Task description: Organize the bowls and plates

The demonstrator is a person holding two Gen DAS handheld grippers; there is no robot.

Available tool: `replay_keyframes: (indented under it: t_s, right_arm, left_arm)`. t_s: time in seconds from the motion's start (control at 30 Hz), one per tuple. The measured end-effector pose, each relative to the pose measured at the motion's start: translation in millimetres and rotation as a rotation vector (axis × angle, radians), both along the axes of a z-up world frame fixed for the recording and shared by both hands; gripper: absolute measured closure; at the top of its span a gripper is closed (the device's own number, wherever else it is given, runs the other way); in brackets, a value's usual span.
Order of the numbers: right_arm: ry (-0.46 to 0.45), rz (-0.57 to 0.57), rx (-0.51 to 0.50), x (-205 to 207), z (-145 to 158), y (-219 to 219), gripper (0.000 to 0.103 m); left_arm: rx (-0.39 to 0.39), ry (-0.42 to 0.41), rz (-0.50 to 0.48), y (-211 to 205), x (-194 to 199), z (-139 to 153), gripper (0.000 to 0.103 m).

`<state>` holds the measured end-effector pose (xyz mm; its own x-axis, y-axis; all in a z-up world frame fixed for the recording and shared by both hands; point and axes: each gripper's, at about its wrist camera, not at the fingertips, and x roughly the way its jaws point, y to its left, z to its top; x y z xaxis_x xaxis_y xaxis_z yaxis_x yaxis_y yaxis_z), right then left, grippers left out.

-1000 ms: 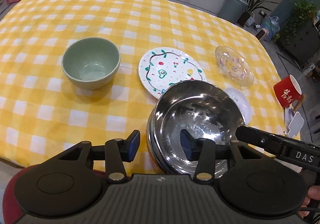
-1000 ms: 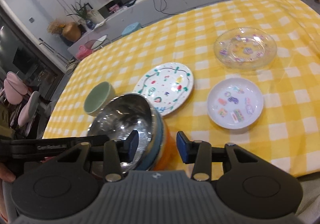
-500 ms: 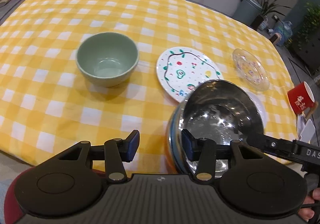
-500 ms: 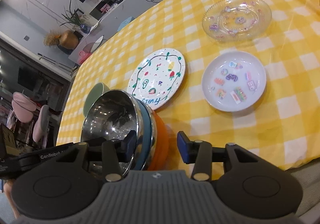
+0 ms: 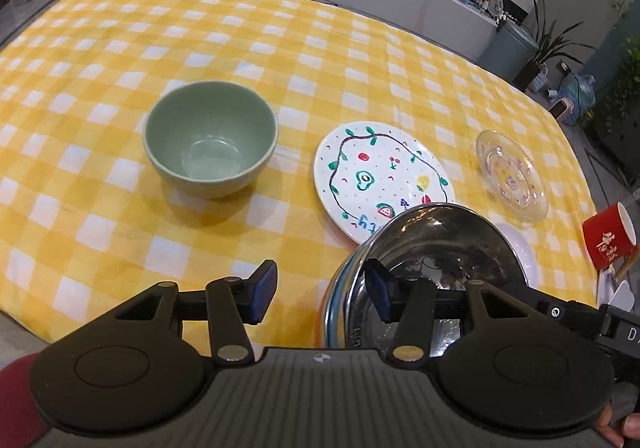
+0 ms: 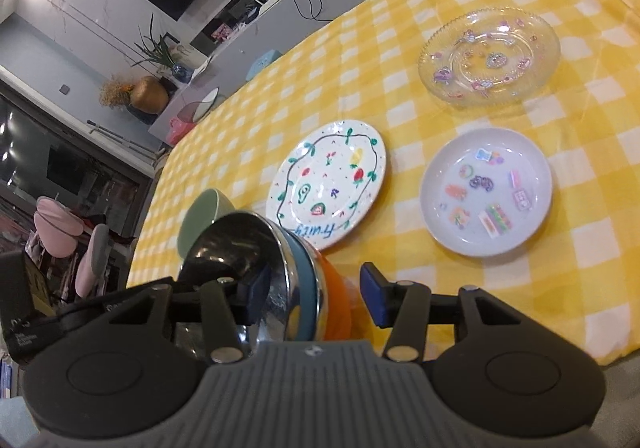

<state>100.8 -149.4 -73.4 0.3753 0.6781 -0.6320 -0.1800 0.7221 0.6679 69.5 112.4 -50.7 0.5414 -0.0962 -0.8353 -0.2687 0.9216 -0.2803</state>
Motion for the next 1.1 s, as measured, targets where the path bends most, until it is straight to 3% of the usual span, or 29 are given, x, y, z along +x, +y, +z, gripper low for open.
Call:
replay_keyframes:
  t_s: [0.27, 0.47, 0.63, 0.7, 0.93, 1.0, 1.1]
  right_arm:
    - [0.067, -0.032, 0.064, 17, -12, -4, 0.053]
    - [0.091, -0.060, 0.106, 15, -18, -5, 0.052]
    - [0.026, -0.025, 0.117, 6, -1, -8, 0.052]
    - [-0.007, -0.022, 0.128, 3, 9, -12, 0.046]
    - [-0.152, -0.064, 0.050, -9, 44, -37, 0.039]
    - [-0.183, -0.095, 0.029, -12, 52, -49, 0.032]
    - [-0.249, -0.146, -0.043, -16, 66, -66, 0.031]
  left_arm:
    - [-0.109, -0.043, 0.011, 10, 5, -1, 0.043]
    - [-0.059, -0.069, -0.010, 2, 4, 1, 0.042]
    - [-0.047, -0.122, -0.032, 0, -2, 7, 0.041]
    - [-0.051, -0.140, -0.042, -1, -4, 10, 0.041]
    - [-0.069, -0.193, -0.090, -5, -18, 22, 0.040]
    - [-0.057, -0.205, -0.084, -6, -20, 27, 0.040]
    - [-0.034, -0.219, -0.083, -9, -22, 34, 0.040]
